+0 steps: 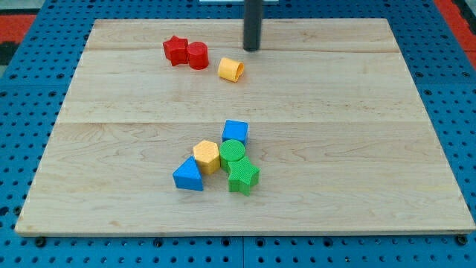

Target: Slide the red circle towards the group of blocks

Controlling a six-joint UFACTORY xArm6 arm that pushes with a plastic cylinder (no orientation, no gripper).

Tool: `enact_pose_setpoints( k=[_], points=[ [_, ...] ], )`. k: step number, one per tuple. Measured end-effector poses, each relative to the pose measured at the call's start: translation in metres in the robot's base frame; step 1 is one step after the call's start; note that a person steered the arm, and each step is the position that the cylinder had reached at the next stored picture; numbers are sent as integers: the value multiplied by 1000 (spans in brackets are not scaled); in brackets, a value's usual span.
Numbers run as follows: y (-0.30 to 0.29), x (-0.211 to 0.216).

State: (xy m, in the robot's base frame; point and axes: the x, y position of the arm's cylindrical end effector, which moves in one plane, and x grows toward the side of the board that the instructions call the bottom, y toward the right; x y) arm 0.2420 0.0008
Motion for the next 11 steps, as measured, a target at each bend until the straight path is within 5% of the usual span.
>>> enact_pose_setpoints(
  k=[2,8,10,11],
  points=[
    [-94,-49],
    [-66,84],
    [-68,110],
    [-99,84]
  ],
)
